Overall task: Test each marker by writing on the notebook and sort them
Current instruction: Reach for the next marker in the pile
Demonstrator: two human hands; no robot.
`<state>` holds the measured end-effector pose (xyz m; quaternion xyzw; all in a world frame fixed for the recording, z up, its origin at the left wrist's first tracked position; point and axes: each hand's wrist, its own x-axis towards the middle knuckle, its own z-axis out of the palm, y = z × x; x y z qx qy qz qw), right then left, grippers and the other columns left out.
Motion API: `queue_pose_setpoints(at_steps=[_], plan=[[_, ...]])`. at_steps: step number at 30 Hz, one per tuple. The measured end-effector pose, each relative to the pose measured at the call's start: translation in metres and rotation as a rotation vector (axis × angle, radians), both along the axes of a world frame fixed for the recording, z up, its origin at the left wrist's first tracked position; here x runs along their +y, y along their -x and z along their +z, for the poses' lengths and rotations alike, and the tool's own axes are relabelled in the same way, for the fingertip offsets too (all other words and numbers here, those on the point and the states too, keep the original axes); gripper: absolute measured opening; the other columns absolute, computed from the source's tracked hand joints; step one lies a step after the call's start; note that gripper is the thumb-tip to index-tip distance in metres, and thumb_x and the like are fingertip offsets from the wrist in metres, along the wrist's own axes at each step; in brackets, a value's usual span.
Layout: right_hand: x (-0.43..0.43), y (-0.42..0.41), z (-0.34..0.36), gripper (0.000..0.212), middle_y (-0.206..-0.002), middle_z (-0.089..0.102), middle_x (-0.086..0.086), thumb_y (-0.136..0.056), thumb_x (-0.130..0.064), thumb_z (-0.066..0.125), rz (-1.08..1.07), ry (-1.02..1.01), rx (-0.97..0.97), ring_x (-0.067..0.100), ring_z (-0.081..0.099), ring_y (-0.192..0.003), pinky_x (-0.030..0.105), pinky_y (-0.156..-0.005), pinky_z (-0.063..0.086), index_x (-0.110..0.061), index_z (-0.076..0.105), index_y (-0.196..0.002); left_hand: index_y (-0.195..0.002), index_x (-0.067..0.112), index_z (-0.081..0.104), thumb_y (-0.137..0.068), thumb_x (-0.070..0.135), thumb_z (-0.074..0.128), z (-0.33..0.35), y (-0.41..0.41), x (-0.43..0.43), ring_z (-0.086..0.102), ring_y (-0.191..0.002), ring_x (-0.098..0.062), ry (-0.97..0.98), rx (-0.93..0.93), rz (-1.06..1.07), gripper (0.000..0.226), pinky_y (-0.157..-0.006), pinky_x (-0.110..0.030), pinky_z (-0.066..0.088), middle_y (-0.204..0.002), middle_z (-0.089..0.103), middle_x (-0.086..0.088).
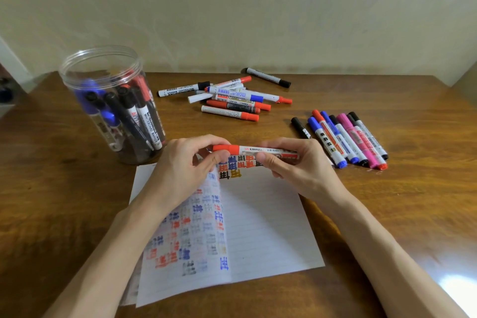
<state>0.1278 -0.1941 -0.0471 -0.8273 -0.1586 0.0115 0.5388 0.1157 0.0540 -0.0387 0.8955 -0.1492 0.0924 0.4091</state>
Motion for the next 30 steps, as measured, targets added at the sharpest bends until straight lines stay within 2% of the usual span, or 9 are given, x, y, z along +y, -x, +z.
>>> queue_pose_setpoints(at_steps=[4,7,9,12,15,19,24,27,30], plan=[[-0.001,0.001,0.0,0.018,-0.087,0.075,-0.025,-0.089,-0.039,0.074,0.016,-0.009,-0.018,0.006,0.069,-0.07,0.021,-0.061,0.058,-0.032,0.075,-0.107,-0.118,0.031,0.073,-0.083,0.061,0.049,0.0,0.003,-0.003,0.068,-0.095,0.001,0.023,-0.049,-0.002,0.052,-0.077,-0.013,0.058,-0.101,0.074,0.015],[-0.005,0.002,-0.001,0.019,-0.085,0.075,-0.023,-0.091,-0.035,0.074,0.027,-0.021,-0.051,0.004,0.066,-0.067,0.017,-0.058,0.052,-0.026,0.078,-0.108,-0.117,0.028,0.075,-0.084,0.057,0.052,0.001,0.006,-0.008,0.068,-0.093,-0.001,0.038,-0.092,-0.005,0.049,-0.078,-0.015,0.057,-0.093,0.068,0.025],[-0.006,0.002,-0.004,0.019,-0.082,0.074,-0.025,-0.093,-0.028,0.075,0.027,-0.042,-0.065,0.0,0.065,-0.067,0.013,-0.057,0.048,-0.019,0.079,-0.109,-0.114,0.028,0.075,-0.087,0.05,0.056,0.001,0.006,-0.01,0.07,-0.087,-0.006,0.04,-0.117,-0.003,0.04,-0.076,-0.021,0.059,-0.089,0.067,0.027],[-0.004,0.001,-0.008,0.02,-0.079,0.074,-0.024,-0.094,-0.024,0.076,0.015,-0.076,-0.094,-0.003,0.066,-0.067,0.01,-0.057,0.046,-0.012,0.08,-0.109,-0.111,0.028,0.075,-0.093,0.028,0.066,-0.002,0.005,-0.01,0.072,-0.077,-0.009,0.077,-0.11,0.013,0.02,-0.07,-0.021,0.059,-0.084,0.072,0.019],[-0.003,0.001,-0.011,0.021,-0.081,0.075,-0.022,-0.094,-0.022,0.076,0.02,-0.089,-0.116,-0.003,0.067,-0.069,0.01,-0.059,0.046,-0.009,0.081,-0.11,-0.111,0.028,0.074,-0.095,0.016,0.069,-0.004,0.004,-0.011,0.072,-0.075,-0.008,0.083,-0.099,0.017,0.021,-0.066,-0.017,0.058,-0.082,0.072,0.018],[-0.002,0.0,-0.016,0.023,-0.081,0.073,-0.022,-0.095,-0.019,0.076,0.032,-0.109,-0.122,-0.003,0.067,-0.069,0.009,-0.06,0.046,-0.004,0.08,-0.112,-0.112,0.022,0.076,-0.095,0.012,0.069,-0.006,0.004,-0.012,0.072,-0.072,-0.009,0.103,-0.074,0.013,0.021,-0.063,-0.016,0.056,-0.081,0.072,0.016],[-0.003,0.001,-0.016,0.024,-0.086,0.074,-0.017,-0.095,-0.018,0.076,0.042,-0.101,-0.134,-0.003,0.068,-0.072,0.009,-0.062,0.048,-0.003,0.079,-0.113,-0.112,0.027,0.074,-0.094,0.011,0.069,-0.007,0.005,-0.013,0.073,-0.072,-0.01,0.136,-0.05,0.009,0.024,-0.063,-0.02,0.058,-0.084,0.075,0.013],[-0.005,-0.003,-0.012,0.028,-0.095,0.075,-0.012,-0.095,-0.026,0.076,0.052,-0.023,-0.137,0.003,0.07,-0.079,0.013,-0.064,0.05,-0.009,0.079,-0.116,-0.112,0.031,0.072,-0.095,0.014,0.069,-0.006,0.004,-0.011,0.073,-0.077,-0.009,0.125,-0.027,-0.002,0.024,-0.067,-0.021,0.06,-0.085,0.074,0.013],[-0.005,-0.009,-0.008,0.031,-0.101,0.073,-0.009,-0.092,-0.035,0.077,0.04,0.08,-0.172,0.01,0.07,-0.088,0.02,-0.066,0.055,-0.017,0.08,-0.118,-0.113,0.03,0.074,-0.095,0.018,0.069,-0.002,0.003,-0.01,0.072,-0.083,-0.005,0.126,-0.028,0.026,0.022,-0.073,-0.014,0.058,-0.085,0.074,0.013]])
